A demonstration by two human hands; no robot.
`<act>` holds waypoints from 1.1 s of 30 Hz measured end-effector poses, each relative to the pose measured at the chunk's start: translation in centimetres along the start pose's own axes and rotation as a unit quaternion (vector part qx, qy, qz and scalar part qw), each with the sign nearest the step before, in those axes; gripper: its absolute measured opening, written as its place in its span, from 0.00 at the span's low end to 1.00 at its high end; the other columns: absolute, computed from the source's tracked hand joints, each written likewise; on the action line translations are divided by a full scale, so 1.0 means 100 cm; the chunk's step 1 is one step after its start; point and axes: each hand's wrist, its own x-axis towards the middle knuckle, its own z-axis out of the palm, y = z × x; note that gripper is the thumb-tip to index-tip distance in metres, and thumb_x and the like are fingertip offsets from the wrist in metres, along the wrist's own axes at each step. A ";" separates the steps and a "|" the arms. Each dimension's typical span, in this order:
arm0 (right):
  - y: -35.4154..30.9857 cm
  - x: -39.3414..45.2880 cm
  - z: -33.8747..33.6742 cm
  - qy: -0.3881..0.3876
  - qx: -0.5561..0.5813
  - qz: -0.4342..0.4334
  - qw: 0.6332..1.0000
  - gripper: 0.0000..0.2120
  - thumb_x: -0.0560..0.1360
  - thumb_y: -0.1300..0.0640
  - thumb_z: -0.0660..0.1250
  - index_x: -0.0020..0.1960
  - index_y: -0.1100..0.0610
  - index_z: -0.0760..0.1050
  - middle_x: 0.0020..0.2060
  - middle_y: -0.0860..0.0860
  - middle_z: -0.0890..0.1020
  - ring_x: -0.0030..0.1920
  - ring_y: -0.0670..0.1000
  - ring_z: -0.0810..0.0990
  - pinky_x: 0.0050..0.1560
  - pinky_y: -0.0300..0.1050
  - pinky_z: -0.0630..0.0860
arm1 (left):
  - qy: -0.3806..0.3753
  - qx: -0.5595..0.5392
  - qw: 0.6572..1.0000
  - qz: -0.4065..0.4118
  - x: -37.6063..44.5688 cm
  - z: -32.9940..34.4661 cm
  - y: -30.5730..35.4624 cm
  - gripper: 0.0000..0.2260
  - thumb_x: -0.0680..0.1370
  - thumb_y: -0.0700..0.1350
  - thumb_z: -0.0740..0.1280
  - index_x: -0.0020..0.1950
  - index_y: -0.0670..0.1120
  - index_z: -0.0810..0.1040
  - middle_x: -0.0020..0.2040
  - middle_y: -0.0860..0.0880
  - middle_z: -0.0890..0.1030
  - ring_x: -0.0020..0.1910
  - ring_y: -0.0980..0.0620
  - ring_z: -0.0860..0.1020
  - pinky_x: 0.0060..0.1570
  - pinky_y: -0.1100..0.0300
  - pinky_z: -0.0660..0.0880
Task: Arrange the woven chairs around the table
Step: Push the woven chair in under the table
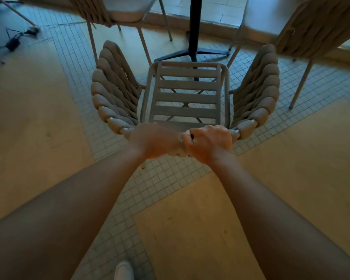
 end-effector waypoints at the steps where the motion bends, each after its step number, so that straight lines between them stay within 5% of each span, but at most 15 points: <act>1: 0.002 0.007 0.000 -0.003 -0.001 -0.003 1.000 0.28 0.77 0.41 0.46 0.36 0.49 0.82 0.28 0.47 0.73 0.30 0.50 0.72 0.37 0.46 0.62 | 0.001 -0.001 1.000 -0.001 0.005 0.001 -0.002 0.26 0.78 0.59 0.41 0.33 0.51 0.71 0.26 0.54 0.67 0.28 0.52 0.73 0.35 0.56 0.68; 14: 0.014 0.096 0.016 -0.015 0.001 0.012 1.000 0.27 0.77 0.40 0.46 0.36 0.50 0.80 0.28 0.47 0.74 0.31 0.50 0.73 0.39 0.46 0.66 | 0.004 -0.005 0.999 0.051 0.082 -0.001 -0.051 0.28 0.79 0.59 0.38 0.38 0.51 0.74 0.28 0.52 0.73 0.27 0.53 0.74 0.33 0.58 0.70; 18: 0.004 0.134 0.023 -0.007 -0.003 0.059 0.998 0.27 0.77 0.41 0.48 0.36 0.50 0.82 0.29 0.48 0.77 0.33 0.52 0.75 0.41 0.47 0.66 | -0.002 -0.010 0.997 0.077 0.119 -0.002 -0.082 0.24 0.79 0.60 0.39 0.33 0.54 0.67 0.27 0.52 0.71 0.26 0.56 0.72 0.33 0.58 0.67; 23: -0.001 0.167 0.026 -0.012 0.010 0.079 0.997 0.27 0.76 0.42 0.47 0.35 0.50 0.80 0.29 0.46 0.76 0.34 0.51 0.78 0.45 0.47 0.68 | 0.003 0.003 0.995 0.101 0.152 0.000 -0.109 0.29 0.80 0.60 0.38 0.38 0.52 0.75 0.27 0.52 0.72 0.26 0.55 0.74 0.35 0.56 0.74; 33: -0.029 0.227 0.031 -0.015 0.024 0.101 0.994 0.26 0.76 0.42 0.47 0.35 0.49 0.80 0.29 0.46 0.76 0.34 0.51 0.78 0.49 0.49 0.73 | 0.020 -0.033 0.990 0.135 0.193 -0.006 -0.166 0.25 0.80 0.59 0.39 0.31 0.55 0.67 0.25 0.55 0.70 0.24 0.59 0.69 0.34 0.59 0.67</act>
